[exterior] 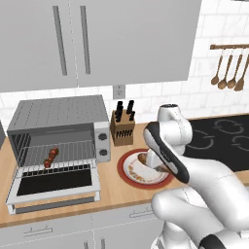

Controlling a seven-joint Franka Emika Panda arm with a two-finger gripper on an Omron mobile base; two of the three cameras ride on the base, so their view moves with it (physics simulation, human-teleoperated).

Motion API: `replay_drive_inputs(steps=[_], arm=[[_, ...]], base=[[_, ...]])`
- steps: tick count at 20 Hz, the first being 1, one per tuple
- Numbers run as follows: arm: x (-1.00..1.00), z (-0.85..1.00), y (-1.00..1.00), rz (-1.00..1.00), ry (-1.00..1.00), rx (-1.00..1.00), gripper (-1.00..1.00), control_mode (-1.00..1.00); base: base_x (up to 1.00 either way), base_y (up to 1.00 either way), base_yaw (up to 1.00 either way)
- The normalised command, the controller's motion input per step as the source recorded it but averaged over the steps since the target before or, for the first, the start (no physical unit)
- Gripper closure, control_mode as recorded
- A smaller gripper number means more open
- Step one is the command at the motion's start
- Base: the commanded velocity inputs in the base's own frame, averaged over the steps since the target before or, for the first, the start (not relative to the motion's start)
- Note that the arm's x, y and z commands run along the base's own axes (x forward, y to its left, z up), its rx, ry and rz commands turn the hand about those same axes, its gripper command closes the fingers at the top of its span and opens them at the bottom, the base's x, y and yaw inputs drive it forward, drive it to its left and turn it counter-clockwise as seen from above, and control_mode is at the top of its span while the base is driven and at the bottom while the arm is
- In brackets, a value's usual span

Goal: Pick up the kebab skewer and baguette bread, and place them inside the toaster oven. Close the toaster oven door and start by setting the timer.

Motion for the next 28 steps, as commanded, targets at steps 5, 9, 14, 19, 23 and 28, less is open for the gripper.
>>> replay_drive_inputs(steps=[5, 9, 14, 19, 23, 28], arm=[[-0.34, 0.33, 0.96, -0.11, 0.0, 0.01, 1.0, -1.0], [-0.32, 0.33, 0.98, -0.13, -0.01, 0.0, 1.0, -1.0], [-0.13, 0.33, 0.79, -0.15, 0.0, 0.01, 1.0, -1.0], [-0.04, 0.09, 0.69, -0.18, 0.0, 0.0, 1.0, -1.0], [-0.05, 0.0, 0.61, -0.21, 0.0, 0.0, 1.0, -1.0], [0.34, 0.05, 0.37, -0.16, -0.01, 0.0, 1.0, -1.0]], base=[[0.0, 0.0, 0.0], [0.0, 0.0, 0.0], [0.0, 0.0, 0.0], [0.0, 0.0, 0.0], [0.0, 0.0, 0.0], [0.0, 0.0, 0.0]])
